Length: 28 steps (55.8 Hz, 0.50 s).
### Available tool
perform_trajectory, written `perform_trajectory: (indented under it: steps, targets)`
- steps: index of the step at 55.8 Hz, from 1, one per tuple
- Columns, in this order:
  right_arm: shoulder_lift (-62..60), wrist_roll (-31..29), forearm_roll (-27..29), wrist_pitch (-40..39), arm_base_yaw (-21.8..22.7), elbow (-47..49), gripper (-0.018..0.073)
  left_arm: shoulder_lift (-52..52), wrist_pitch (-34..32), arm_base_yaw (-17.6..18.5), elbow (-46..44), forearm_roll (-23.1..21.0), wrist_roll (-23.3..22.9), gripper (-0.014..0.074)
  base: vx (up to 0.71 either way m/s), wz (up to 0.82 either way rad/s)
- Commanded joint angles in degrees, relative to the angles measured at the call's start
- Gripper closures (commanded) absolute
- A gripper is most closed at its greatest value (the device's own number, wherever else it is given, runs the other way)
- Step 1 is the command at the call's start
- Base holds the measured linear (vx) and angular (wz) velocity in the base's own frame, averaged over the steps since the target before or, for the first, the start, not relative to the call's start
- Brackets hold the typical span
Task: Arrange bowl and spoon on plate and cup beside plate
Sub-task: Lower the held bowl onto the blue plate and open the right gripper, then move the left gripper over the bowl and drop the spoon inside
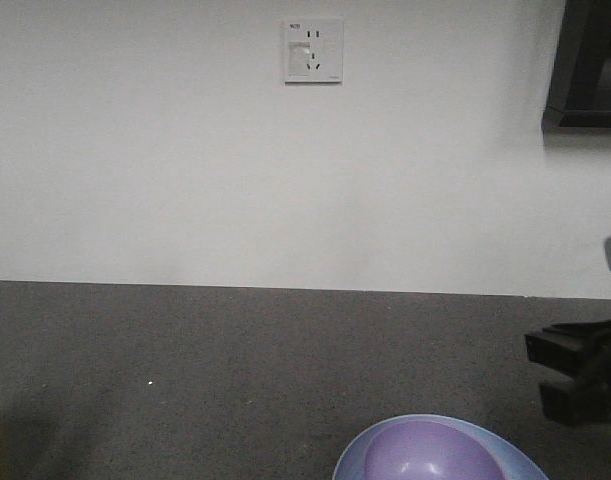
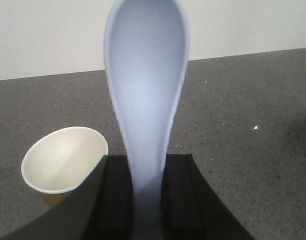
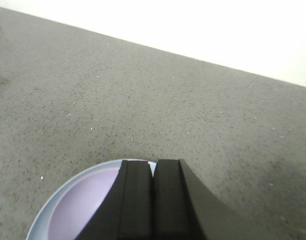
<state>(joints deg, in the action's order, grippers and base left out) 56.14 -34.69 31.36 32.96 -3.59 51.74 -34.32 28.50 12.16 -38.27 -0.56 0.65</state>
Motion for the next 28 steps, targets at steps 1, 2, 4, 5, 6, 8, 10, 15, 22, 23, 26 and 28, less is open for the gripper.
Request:
perform_trajectory:
  steps: [1,2,4,5,6,8,10,15,22,23,26,28]
  targets:
    - [-6.72,0.76,-0.82,-5.34,0.01,-4.69,0.0571,-1.26,-2.35,0.26,-3.73,-0.63,2.92,0.0602,0.0,0.0]
    - [-7.58,0.76,-0.87,-5.89,0.01,-5.8,0.0571,-1.73,-1.73,0.26,-4.27,-0.64,4.28,0.0601,0.0,0.0]
    - [-9.59,0.76,-0.87,-7.37,0.01,-8.55,0.0571,-2.91,0.46,0.26,-6.0,-1.35,7.47,0.0601,0.0,0.0]
    - [-10.3,0.76,-0.87,-7.97,0.01,-9.62,0.0571,-3.5,1.48,0.26,-7.22,-1.87,9.15,0.0601,0.0,0.0]
    - [-10.99,0.76,-0.87,-8.58,0.01,-10.69,0.0571,-4.51,3.24,0.26,-8.52,-2.91,11.9,0.06,0.0,0.0]
    - [-12.76,0.76,-0.87,-9.81,0.01,-13.25,0.0569,-6.56,5.56,0.26,-10.39,-5.02,16.02,0.06,0.0,0.0]
    - [-14.42,0.76,-0.87,-10.76,0.01,-15.59,0.0569,-8.82,8.42,0.26,-12.78,-8.56,21.5,0.0599,0.0,0.0]
    - [-17.43,0.76,-0.87,-11.51,0.01,-20.16,0.0569,-14.85,13.38,1.18,-18.46,-18.41,32.29,0.0597,0.0,0.0]
    - [-19.82,0.76,-0.87,-10.69,0.01,-24.24,0.0568,-24.3,16.03,4.46,-26.08,-28.51,38.57,0.0596,0.0,0.0]
    - [-20.0,0.76,-0.87,-10.61,0.01,-24.5,0.0568,-26.06,16.36,5.22,-27.4,-29.14,39.02,0.0596,0.0,0.0]
    - [-20.37,0.76,-0.87,-10.11,0.01,-25.12,0.0568,-30.12,16.8,7.19,-30.42,-29.36,39.22,0.0596,0.0,0.0]
    - [-20.46,0.76,-0.95,-9.52,0.01,-25.2,0.0568,-32.97,17.14,8.67,-32.51,-29.36,39.17,0.0596,0.0,0.0]
